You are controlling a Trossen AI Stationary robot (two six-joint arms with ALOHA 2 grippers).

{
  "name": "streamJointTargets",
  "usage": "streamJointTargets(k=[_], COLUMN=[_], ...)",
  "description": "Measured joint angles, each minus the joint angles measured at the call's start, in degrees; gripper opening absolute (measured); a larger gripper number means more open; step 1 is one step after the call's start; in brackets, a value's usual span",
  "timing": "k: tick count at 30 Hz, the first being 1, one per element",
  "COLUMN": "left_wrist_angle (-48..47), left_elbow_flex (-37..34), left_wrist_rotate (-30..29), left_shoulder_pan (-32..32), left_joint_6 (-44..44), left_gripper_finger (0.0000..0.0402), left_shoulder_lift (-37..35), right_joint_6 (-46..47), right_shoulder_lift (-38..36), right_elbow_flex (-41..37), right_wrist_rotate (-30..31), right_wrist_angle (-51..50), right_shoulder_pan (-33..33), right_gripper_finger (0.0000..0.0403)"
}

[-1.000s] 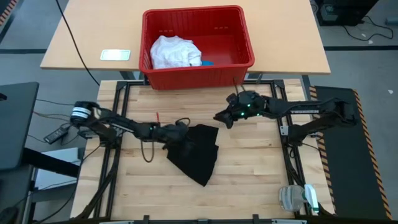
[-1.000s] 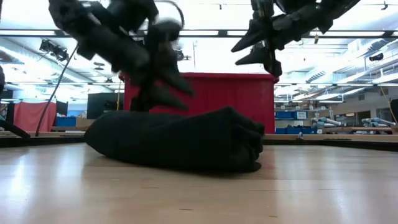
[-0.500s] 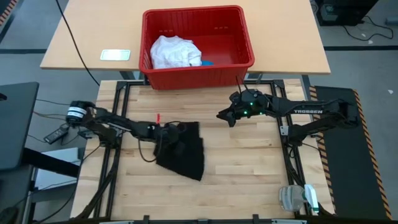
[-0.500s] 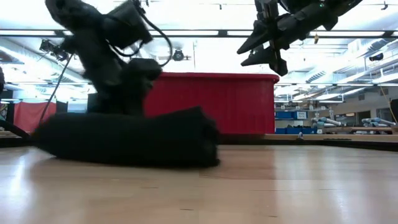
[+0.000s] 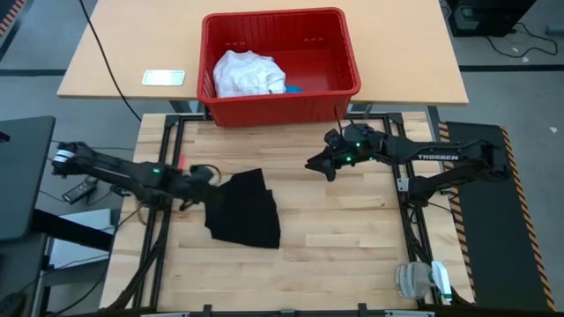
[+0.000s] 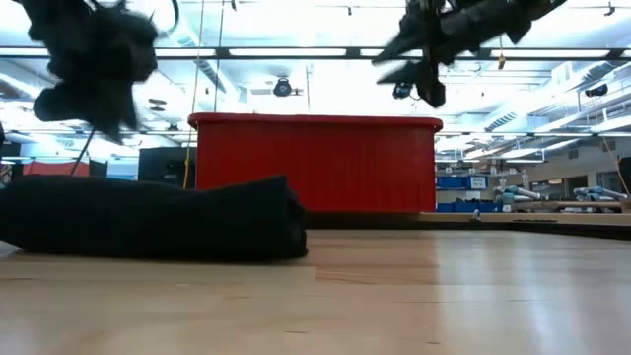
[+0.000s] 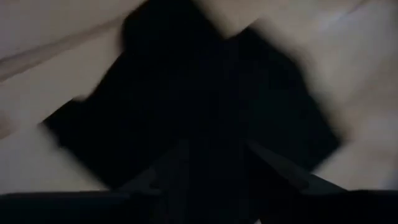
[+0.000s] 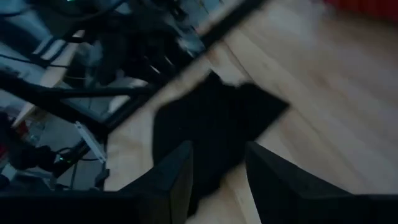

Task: Fold laundry
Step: Fold the black shirt

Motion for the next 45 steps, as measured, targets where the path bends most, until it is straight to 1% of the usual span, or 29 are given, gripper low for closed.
streamJointTargets(k=[3, 5, 7, 10, 14, 17, 20, 22, 25, 31, 33, 36, 40, 45], left_wrist_angle=[8.20, 14.34, 19.99, 24.89, 30.37, 36.03, 41.85, 45.91, 49.35, 47.27, 46.79, 43.52, 34.67, 22.04], left_elbow_flex=[0.04, 0.09, 0.13, 0.13, 0.11, 0.11, 0.11, 0.11, 0.13, 0.12, 0.13, 0.11, 0.13, 0.13], left_wrist_rotate=[-4.97, -8.06, -8.56, -8.45, -6.47, -5.51, -2.69, -0.93, -0.47, 0.44, 2.46, 6.28, 6.68, 6.30], left_shoulder_pan=[0.45, 1.38, 2.66, 4.32, 5.48, 5.56, 5.58, 5.55, 4.77, 3.51, 2.66, 0.93, -2.97, -8.61], left_joint_6=[0.45, 3.17, 6.80, 10.10, 10.69, 10.82, 10.76, 10.43, 10.35, 10.19, 9.64, 7.29, 2.60, -2.24], left_gripper_finger=[0.0155, 0.0155, 0.0155, 0.0155, 0.0155, 0.0155, 0.0155, 0.0155, 0.0155, 0.0155, 0.0155, 0.0155, 0.0155, 0.0155], left_shoulder_lift=[-4.40, -5.07, -4.15, 0.34, 8.67, 15.13, 20.65, 23.44, 26.05, 31.64, 34.22, 37.14, 36.70, 31.92], right_joint_6=[-3.39, -6.68, -10.41, -13.03, -11.03, -11.17, -12.91, -13.08, -13.12, -9.73, -8.74, -8.06, -7.02, -7.04], right_shoulder_lift=[-0.03, 0.26, 0.36, 0.47, 0.45, 0.45, 0.45, 0.45, 0.41, 0.41, 0.41, 0.41, 0.41, 0.41], right_elbow_flex=[3.80, 6.40, 8.12, 9.78, 10.42, 10.42, 10.42, 10.40, 10.40, 10.40, 10.40, 10.40, 10.40, 10.38], right_wrist_rotate=[0.16, 1.29, 2.98, 4.32, 1.90, 0.63, 1.84, 3.69, 3.39, 0.82, 0.80, 0.86, 1.13, 3.04], right_wrist_angle=[0.08, 0.16, 0.07, -0.10, -0.12, -3.74, -9.09, -11.29, -11.43, -11.42, -12.52, -14.78, -18.82, -21.96], right_shoulder_pan=[-0.47, -1.25, -2.34, -4.14, -5.52, -5.68, -5.69, -5.96, -6.35, -6.25, -5.68, -4.61, -2.75, 0.00], right_gripper_finger=[0.0153, 0.0153, 0.0153, 0.0153, 0.0153, 0.0153, 0.0153, 0.0153, 0.0153, 0.0153, 0.0153, 0.0153, 0.0153, 0.0153])
